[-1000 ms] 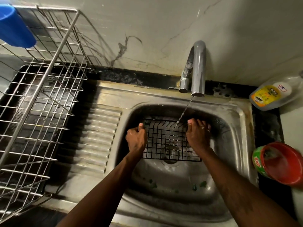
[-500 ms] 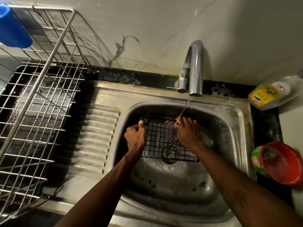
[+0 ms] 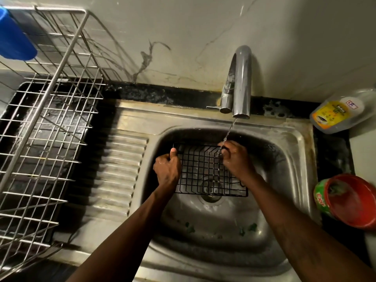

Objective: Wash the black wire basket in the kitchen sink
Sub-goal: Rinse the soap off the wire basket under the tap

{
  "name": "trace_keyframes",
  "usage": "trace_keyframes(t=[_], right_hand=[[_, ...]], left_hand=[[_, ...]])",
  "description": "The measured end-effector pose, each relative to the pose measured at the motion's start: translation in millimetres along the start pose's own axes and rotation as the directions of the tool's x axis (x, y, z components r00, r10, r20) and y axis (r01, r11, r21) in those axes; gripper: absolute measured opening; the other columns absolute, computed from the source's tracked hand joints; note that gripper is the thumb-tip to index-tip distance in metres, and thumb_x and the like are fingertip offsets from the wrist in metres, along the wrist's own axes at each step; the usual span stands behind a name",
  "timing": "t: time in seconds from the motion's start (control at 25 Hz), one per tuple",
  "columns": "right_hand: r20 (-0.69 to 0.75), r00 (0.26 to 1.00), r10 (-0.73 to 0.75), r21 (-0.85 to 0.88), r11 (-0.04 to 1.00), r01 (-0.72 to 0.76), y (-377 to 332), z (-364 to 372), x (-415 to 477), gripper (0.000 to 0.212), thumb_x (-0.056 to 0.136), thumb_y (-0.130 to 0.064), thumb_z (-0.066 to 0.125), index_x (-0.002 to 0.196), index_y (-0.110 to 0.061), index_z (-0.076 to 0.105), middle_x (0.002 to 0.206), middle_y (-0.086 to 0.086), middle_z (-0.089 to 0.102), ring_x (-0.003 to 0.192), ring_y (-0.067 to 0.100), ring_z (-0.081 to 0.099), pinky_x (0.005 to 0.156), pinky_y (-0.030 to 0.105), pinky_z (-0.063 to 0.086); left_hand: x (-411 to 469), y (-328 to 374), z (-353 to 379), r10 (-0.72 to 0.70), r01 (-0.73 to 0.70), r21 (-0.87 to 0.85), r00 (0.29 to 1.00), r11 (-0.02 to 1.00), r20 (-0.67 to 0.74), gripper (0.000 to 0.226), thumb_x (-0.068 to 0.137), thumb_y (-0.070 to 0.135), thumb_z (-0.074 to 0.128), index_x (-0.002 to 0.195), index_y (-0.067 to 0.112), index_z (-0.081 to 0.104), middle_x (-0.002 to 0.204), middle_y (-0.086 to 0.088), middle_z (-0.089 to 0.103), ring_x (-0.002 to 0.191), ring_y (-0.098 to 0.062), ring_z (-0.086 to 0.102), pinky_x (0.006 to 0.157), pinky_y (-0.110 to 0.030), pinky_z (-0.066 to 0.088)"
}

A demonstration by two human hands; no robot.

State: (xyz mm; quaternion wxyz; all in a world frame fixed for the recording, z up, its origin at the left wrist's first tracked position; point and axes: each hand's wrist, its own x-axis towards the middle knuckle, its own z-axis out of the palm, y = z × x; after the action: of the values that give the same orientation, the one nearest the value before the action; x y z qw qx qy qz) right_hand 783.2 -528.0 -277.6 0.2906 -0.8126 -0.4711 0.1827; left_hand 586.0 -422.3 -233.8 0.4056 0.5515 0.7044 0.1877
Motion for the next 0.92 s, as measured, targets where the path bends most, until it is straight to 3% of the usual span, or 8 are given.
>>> trace_keyframes(t=[0.12,0.2,0.28,0.44,0.56,0.64,0.8,0.92], right_hand=[[-0.376,0.925,-0.055,0.121,0.987,0.108,6.2,-0.4,-24.4,0.007,0.091,-0.006,0.069,0.096,-0.008,0.074,0.099,0.002,0.073,0.091,0.01,0.066,0.083,0.021,0.054],[-0.161,0.962,0.221,0.435,0.891,-0.132,-3.9,11.9,-22.1,0.006,0.091,-0.01,0.07,0.089,-0.015,0.073,0.088,-0.001,0.073,0.078,0.01,0.067,0.067,0.019,0.055],[0.261,0.844,0.468,0.606,0.602,-0.521,-2.5,23.3,-1.3,0.016,0.095,-0.006,0.063,0.088,-0.018,0.071,0.08,-0.001,0.072,0.072,0.014,0.065,0.053,0.02,0.053],[0.459,0.715,0.527,0.695,0.289,-0.659,8.4,25.4,19.5,0.023,0.095,0.003,0.049,0.109,0.002,0.068,0.081,0.006,0.076,0.073,0.019,0.073,0.064,0.025,0.059],[0.698,0.632,0.336,0.461,0.465,-0.756,0.6,38.2,-6.8,0.02,0.094,-0.004,0.063,0.112,-0.005,0.072,0.104,0.011,0.077,0.096,0.025,0.075,0.086,0.038,0.061],[0.741,0.594,0.313,0.326,0.606,-0.726,1.5,42.0,-2.2,0.018,0.091,-0.003,0.069,0.109,-0.005,0.073,0.103,0.014,0.077,0.093,0.026,0.075,0.081,0.036,0.063],[0.556,0.715,0.424,0.622,0.358,-0.696,5.0,27.5,22.4,0.022,0.1,-0.001,0.051,0.103,-0.01,0.071,0.112,0.021,0.072,0.088,0.023,0.074,0.078,0.035,0.062],[0.409,0.71,0.573,0.716,0.28,-0.639,13.6,32.6,2.2,0.023,0.1,0.003,0.046,0.104,-0.005,0.068,0.11,0.023,0.071,0.084,0.021,0.073,0.077,0.033,0.06]], left_hand=[[3.8,-5.4,10.2,-0.001,0.001,-0.009,1.0,1.0,0.026,0.052,0.103,0.04,0.05,0.077,-0.003,0.063,0.087,-0.028,0.068,0.09,-0.041,0.065,0.074,-0.033,0.041],[4.9,-7.1,20.0,0.052,-0.051,-0.024,0.999,0.998,0.012,0.057,0.104,0.043,0.047,0.087,-0.006,0.068,0.089,-0.027,0.07,0.091,-0.04,0.066,0.079,-0.038,0.048],[7.5,-10.3,28.7,0.138,-0.138,-0.045,0.99,0.989,0.001,0.056,0.103,0.049,0.044,0.095,0.003,0.075,0.089,-0.02,0.074,0.089,-0.035,0.068,0.084,-0.038,0.053],[8.4,-14.1,30.4,0.141,-0.139,-0.12,0.99,0.983,0.008,0.048,0.102,0.052,0.045,0.107,0.018,0.079,0.098,-0.007,0.078,0.095,-0.019,0.069,0.087,-0.027,0.048],[6.9,-16.6,26.1,0.134,-0.127,-0.24,0.991,0.963,0.014,0.045,0.103,0.046,0.048,0.11,0.013,0.078,0.104,-0.005,0.077,0.102,-0.014,0.068,0.092,-0.029,0.051],[10.1,-20.6,29.5,0.152,-0.135,-0.246,0.987,0.96,0.052,0.047,0.103,0.048,0.047,0.107,0.012,0.078,0.101,-0.003,0.078,0.098,-0.01,0.068,0.088,-0.028,0.052],[14.8,-27.5,51.3,0.134,-0.12,-0.115,0.983,0.986,0.123,0.067,0.098,0.062,0.041,0.067,0.007,0.061,0.062,0.001,0.057,0.061,-0.012,0.053,0.056,-0.035,0.043],[-3.5,-19.3,68.2,0.129,-0.11,-0.098,0.968,0.989,0.217,0.064,0.103,0.052,0.043,0.057,0.007,0.047,0.052,0.003,0.042,0.05,-0.011,0.039,0.047,-0.025,0.029]])
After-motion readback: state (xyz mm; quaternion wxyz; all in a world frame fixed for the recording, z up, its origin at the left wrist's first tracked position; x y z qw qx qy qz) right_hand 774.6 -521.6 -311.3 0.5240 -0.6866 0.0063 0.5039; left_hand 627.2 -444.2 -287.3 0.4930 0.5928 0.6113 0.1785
